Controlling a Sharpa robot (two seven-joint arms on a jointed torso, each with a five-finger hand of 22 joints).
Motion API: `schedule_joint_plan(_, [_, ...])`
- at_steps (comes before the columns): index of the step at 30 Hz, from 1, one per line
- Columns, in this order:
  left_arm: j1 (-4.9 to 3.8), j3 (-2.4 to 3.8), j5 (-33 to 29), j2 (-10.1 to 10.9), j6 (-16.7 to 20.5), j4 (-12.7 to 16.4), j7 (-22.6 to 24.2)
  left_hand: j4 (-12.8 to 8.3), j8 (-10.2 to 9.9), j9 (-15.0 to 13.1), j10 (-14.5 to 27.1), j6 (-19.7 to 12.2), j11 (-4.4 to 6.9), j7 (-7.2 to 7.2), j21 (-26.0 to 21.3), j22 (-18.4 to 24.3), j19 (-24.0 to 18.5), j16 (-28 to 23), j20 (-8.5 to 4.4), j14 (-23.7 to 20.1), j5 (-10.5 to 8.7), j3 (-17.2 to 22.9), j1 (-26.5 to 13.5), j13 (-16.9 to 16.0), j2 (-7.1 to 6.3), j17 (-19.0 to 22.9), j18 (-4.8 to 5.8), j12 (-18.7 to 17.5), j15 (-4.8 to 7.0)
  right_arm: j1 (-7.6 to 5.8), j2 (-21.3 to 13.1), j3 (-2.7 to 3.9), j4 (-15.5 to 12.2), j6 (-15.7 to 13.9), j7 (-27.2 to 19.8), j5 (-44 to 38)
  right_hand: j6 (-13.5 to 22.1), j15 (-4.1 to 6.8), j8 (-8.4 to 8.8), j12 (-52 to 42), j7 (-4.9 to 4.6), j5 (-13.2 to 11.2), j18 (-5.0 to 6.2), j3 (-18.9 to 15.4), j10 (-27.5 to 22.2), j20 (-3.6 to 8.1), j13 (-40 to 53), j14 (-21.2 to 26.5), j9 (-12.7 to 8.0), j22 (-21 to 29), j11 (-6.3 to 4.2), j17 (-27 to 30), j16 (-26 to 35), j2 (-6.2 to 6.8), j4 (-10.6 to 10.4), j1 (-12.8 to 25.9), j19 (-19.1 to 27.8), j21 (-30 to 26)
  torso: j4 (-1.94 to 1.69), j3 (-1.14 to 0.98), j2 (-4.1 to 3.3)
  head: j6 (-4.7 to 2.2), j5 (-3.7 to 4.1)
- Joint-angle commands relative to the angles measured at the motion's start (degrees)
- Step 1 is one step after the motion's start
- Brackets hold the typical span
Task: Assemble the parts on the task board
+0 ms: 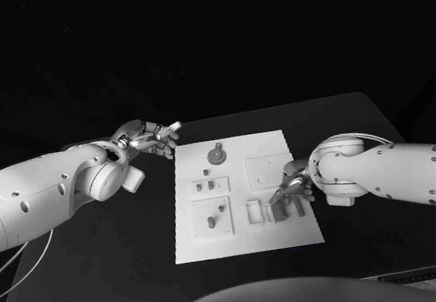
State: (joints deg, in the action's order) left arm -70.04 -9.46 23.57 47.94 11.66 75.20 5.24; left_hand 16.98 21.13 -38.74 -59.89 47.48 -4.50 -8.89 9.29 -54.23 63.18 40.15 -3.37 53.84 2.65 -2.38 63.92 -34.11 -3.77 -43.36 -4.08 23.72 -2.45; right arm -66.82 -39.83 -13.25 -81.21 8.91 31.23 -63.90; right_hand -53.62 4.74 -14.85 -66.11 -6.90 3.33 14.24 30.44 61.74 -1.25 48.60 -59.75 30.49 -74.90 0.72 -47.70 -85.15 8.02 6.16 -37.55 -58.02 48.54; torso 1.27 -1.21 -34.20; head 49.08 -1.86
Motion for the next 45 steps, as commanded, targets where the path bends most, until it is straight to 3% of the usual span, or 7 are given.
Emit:
schedule_joint_plan(1, [-0.07, 0.05, -0.15, -0.09, -0.02, 0.15, 0.69, 0.05, 0.21, 0.09, -0.11, -0.33, 0.33, -0.02, -0.38, 0.07, 0.26, 0.34, -0.05, -0.02, 0.12, 0.05, -0.61, 0.04, 0.02, 0.08, -1.03, -0.36, 0.22, 0.17, 0.33, -0.01, 0.37, 1.40, -0.29, -0.73, -0.18, 0.25, -0.23, -0.34, -0.13, 0.01, 0.76, -0.23, -0.40, 0.09, 0.07, 0.07, 0.08, -0.77, -0.11, -0.06, -0.27, -0.67, -0.19, 0.12, 0.35, 0.20, 0.00, 0.00, 0.00, 0.08, -0.04])
schedule_joint_plan(18, [-0.07, 0.05, -0.15, -0.15, -0.11, 0.27, 0.67, 0.05, 0.21, 0.12, -0.10, -0.34, 0.33, -0.01, -0.42, 0.09, 0.27, 0.34, -0.05, -0.03, 0.12, 0.17, -0.71, 0.05, -0.01, 0.09, -1.04, -0.37, 0.22, 1.56, 2.27, -0.04, 2.50, 1.69, -0.40, -0.78, -0.24, 0.27, -0.30, -0.40, -0.10, 0.04, 0.76, -0.45, -0.43, 0.09, 0.11, 0.10, 0.15, -0.83, -0.14, -0.07, -0.33, -1.15, 0.00, 0.04, 0.41, 0.27, 0.01, 0.00, 0.00, 0.34, -0.16])
schedule_joint_plan(27, [-0.07, 0.05, -0.15, -0.09, -0.30, 0.29, 0.49, 0.06, 0.21, 0.14, -0.09, -0.35, 0.32, -0.02, -0.45, 0.10, 0.26, 0.34, -0.04, -0.05, 0.12, 0.21, -0.81, 0.06, -0.05, 0.10, -1.03, -0.39, 0.21, 1.99, 2.60, -0.04, 3.01, 1.99, -0.30, -1.18, -0.31, 0.30, -0.40, -0.49, -0.06, 0.12, 0.76, -0.84, -0.47, 0.09, 0.16, 0.12, 0.27, -0.90, -0.18, -0.08, -0.43, -2.01, 0.72, -0.36, 0.47, 0.38, 0.04, 0.01, 0.02, 0.46, -0.23])
schedule_joint_plan(35, [-0.07, 0.05, -0.15, -0.09, -0.30, 0.29, 0.45, 0.05, 0.22, 0.15, -0.09, -0.35, 0.32, -0.02, -0.46, 0.10, 0.26, 0.34, -0.04, -0.05, 0.12, 0.25, -0.86, 0.06, -0.05, 0.11, -1.03, -0.39, 0.21, 2.10, 2.82, -0.08, 3.44, 1.85, -0.11, -1.62, -0.58, 0.28, -0.67, -0.65, 0.00, 1.04, 0.76, -1.77, -0.39, -0.06, 0.19, 0.04, 0.57, -0.95, -0.23, 0.00, -0.58, -5.59, 6.09, -3.27, 0.47, 0.74, 0.02, -0.01, 0.01, 0.54, -0.22])
schedule_joint_plan(39, [-0.07, 0.05, -0.15, -0.09, -0.29, 0.31, 0.43, 0.05, 0.22, 0.15, -0.09, -0.35, 0.32, -0.02, -0.47, 0.10, 0.27, 0.34, -0.04, -0.06, 0.12, 0.27, -0.88, 0.06, -0.05, 0.11, -1.03, -0.39, 0.21, 2.10, 2.80, -0.11, 3.51, 1.35, -0.19, -1.68, -0.78, 0.25, -0.76, -0.65, 0.02, 5.52, 0.76, -1.88, -0.18, -0.26, 0.09, -0.15, 0.68, -0.84, -0.25, 0.14, -0.61, -8.28, 10.32, -5.03, 0.25, 0.90, 0.04, 0.02, 0.01, 0.68, -0.15])
schedule_joint_plan(45, [-0.07, 0.05, -0.15, -0.08, -0.29, 0.33, 0.38, 0.04, 0.22, 0.16, -0.09, -0.35, 0.32, -0.02, -0.48, 0.11, 0.27, 0.34, -0.04, -0.06, 0.12, 0.31, -0.90, 0.07, -0.06, 0.12, -1.04, -0.40, 0.21, 2.10, 2.73, -0.14, 3.63, 0.57, -0.20, -1.88, -1.26, 0.26, -1.05, -0.77, 0.20, 7.12, 0.76, -1.83, 0.11, -0.24, 0.06, -0.41, 0.87, -0.93, -0.42, 0.19, -0.74, -9.14, 10.63, -7.90, 0.18, 1.15, 0.06, 0.02, 0.01, 0.73, 0.00])
